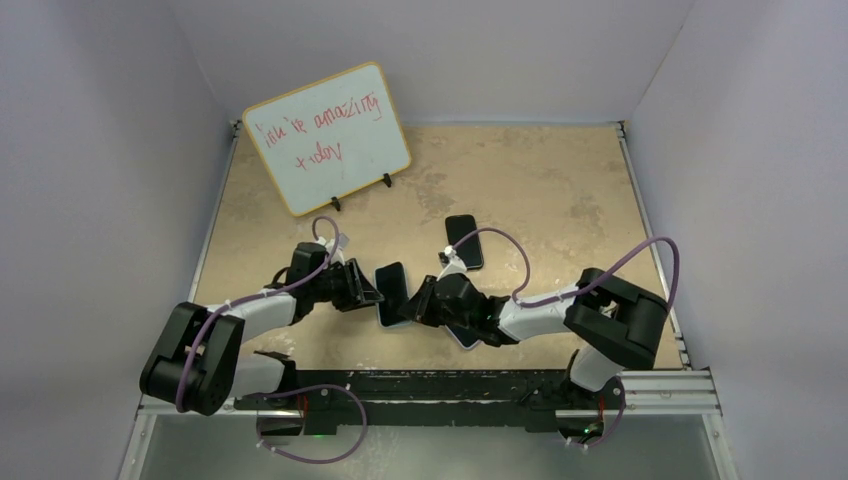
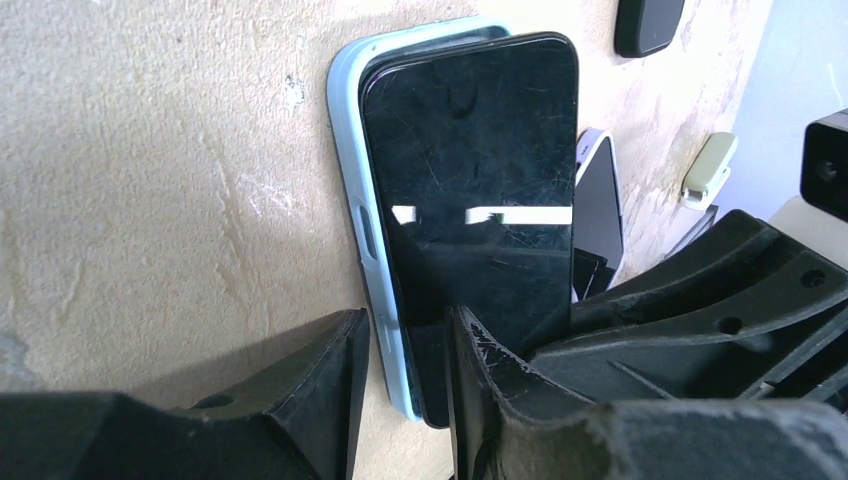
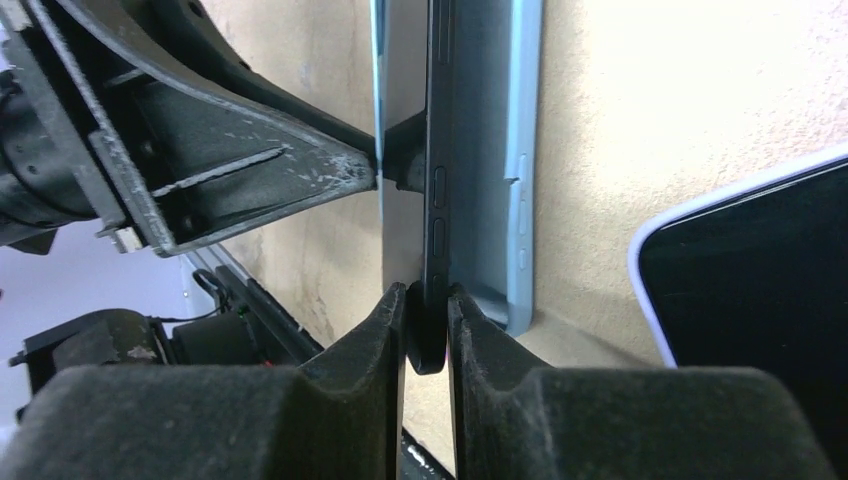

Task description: Put the phone into the phone case

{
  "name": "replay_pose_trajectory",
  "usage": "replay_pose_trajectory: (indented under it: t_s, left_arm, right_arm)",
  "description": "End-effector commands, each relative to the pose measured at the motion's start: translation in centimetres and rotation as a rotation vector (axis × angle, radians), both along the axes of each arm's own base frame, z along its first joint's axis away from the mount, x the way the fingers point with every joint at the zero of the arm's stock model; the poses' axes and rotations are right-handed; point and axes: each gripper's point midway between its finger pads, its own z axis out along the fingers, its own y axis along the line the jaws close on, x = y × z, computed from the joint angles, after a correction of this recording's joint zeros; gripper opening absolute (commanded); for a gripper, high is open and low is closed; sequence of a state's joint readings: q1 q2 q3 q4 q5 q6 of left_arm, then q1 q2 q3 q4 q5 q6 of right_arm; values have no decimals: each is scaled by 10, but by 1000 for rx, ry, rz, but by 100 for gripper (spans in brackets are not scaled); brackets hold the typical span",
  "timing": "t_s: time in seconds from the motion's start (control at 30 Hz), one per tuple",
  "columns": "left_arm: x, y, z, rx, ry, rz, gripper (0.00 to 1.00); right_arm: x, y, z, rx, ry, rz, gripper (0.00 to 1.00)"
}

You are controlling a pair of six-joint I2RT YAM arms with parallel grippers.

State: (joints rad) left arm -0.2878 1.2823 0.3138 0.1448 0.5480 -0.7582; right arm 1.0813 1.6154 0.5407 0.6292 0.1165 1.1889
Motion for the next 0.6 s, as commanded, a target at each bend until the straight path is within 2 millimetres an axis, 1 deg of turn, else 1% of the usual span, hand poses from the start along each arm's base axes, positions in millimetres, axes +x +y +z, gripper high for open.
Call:
replay_pose_trajectory:
  t_s: [0.0, 0.07, 0.2, 0.27, 0.33, 0.4, 0.5, 0.57]
  left_arm:
    - [4, 0, 0, -6, -45, -19, 35]
    - [3, -1, -1, -11, -38, -24, 35]
    - [-1, -1, -4, -6, -28, -33, 30]
    - [-3, -1, -5, -11, -22, -34, 28]
    - [-5, -2, -6, -20, -11, -35, 26]
    - [-8, -3, -5, -36, -1, -37, 25]
    - [-12, -4, -5, -52, 6, -32, 24]
    - [-13, -4, -5, -59, 14, -26, 21]
  right_arm:
    - [-1, 0, 9, -5, -37, 21, 19]
    - [-8, 4, 1, -1, -14, 62, 19]
    - [-19, 3, -22, -22, 41, 95, 20]
    - [-21, 8, -24, -8, 46, 115, 17]
    - [-20, 10, -27, -28, 52, 124, 11]
    - [-19, 13, -25, -39, 43, 134, 8]
    - [-17, 10, -23, -70, 36, 130, 9]
    - [-16, 5, -22, -91, 35, 117, 15]
